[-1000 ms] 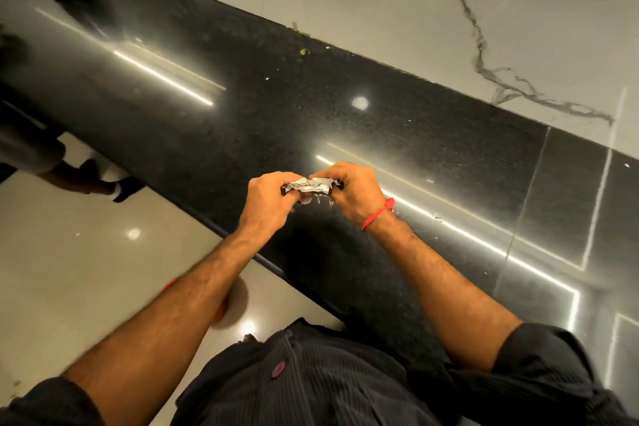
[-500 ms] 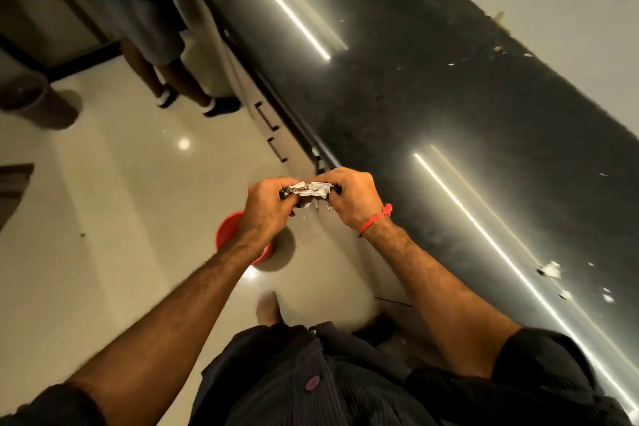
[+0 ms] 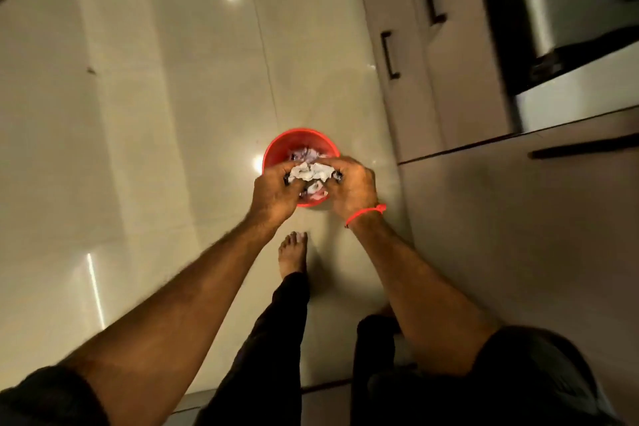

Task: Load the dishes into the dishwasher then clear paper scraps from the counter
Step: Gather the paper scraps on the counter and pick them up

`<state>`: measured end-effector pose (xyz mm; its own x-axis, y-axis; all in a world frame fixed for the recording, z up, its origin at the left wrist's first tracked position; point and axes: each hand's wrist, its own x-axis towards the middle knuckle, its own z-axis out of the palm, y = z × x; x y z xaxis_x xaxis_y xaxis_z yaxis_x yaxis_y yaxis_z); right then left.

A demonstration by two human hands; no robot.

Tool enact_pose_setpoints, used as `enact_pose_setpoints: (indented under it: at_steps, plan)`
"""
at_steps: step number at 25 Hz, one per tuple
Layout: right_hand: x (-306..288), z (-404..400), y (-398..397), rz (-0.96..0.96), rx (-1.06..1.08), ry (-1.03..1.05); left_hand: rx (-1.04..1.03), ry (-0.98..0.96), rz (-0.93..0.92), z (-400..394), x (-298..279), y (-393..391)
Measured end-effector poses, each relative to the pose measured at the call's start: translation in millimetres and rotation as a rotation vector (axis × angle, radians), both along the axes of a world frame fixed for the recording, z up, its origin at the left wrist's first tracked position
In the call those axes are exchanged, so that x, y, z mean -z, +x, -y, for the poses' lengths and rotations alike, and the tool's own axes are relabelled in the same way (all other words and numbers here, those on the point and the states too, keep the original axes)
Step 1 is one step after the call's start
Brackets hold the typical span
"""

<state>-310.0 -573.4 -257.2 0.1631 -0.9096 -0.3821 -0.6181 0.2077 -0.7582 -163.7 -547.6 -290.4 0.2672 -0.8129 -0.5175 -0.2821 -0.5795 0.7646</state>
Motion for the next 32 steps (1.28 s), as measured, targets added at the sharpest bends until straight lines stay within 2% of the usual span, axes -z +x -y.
enact_pose_setpoints:
  at_steps: [2,3,4,6,8,9,11,13,15,17,21,24,25,26,27,28,29,30,32]
  plan:
    - [76.4,-1.2,15.6,0.033,0.068,0.013,-0.028,0.074,0.016,-15.8,109.2,6.6]
    - [109.3,-0.6,20.6,0.005,0.096,0.000,-0.025,0.174,0.126,-29.7,165.4,8.9]
    - [140.2,-0.4,24.4,-0.026,0.099,-0.008,-0.057,0.327,0.246,-52.1,234.3,28.4]
    - [196.5,2.8,31.2,-0.041,0.092,0.041,-0.018,0.390,0.240,-127.3,395.2,20.5]
    - [239.2,8.1,35.7,-0.006,0.067,0.163,-0.008,0.417,0.353,-183.9,473.4,3.0]
    - [251.2,11.5,35.9,-0.003,0.050,0.210,-0.001,0.435,0.409,-189.6,485.7,2.6]
    - [267.4,15.5,33.7,-0.040,0.045,0.263,0.035,0.414,0.465,-181.7,486.5,10.3]
    - [272.7,16.6,30.4,-0.084,0.060,0.274,0.041,0.405,0.429,-175.0,483.5,8.5]
    - [269.4,16.8,29.6,-0.072,0.107,0.292,0.079,0.355,0.503,-174.0,482.5,10.7]
    - [260.8,17.8,30.9,-0.041,0.135,0.318,0.230,0.291,0.652,-171.2,480.7,9.2]
    - [233.0,16.1,32.1,0.017,0.126,0.342,0.196,0.303,0.583,-168.4,469.5,7.6]
    - [199.2,13.3,25.3,0.056,0.198,0.345,0.262,0.351,0.455,-149.8,446.7,11.0]
    - [183.7,12.7,21.6,0.057,0.216,0.335,0.266,0.303,0.450,-121.0,421.5,24.1]
    - [167.7,10.6,16.9,0.059,0.231,0.313,0.224,0.257,0.354,-84.0,375.2,39.0]
    - [149.5,8.2,11.1,0.073,0.242,0.282,0.115,0.214,0.233,-33.6,295.3,47.6]
    - [132.7,5.1,6.3,0.089,0.248,0.255,0.095,0.218,0.231,2.0,212.9,27.6]
    - [114.9,2.1,2.5,0.105,0.254,0.235,0.081,0.156,0.143,2.9,147.4,6.9]
    - [95.5,0.0,-1.7,0.131,0.265,0.223,0.073,0.069,0.023,7.2,102.6,0.0]
    - [50.9,-5.6,-14.6,0.165,0.299,0.197,0.032,0.000,-0.071,8.9,30.5,-15.2]
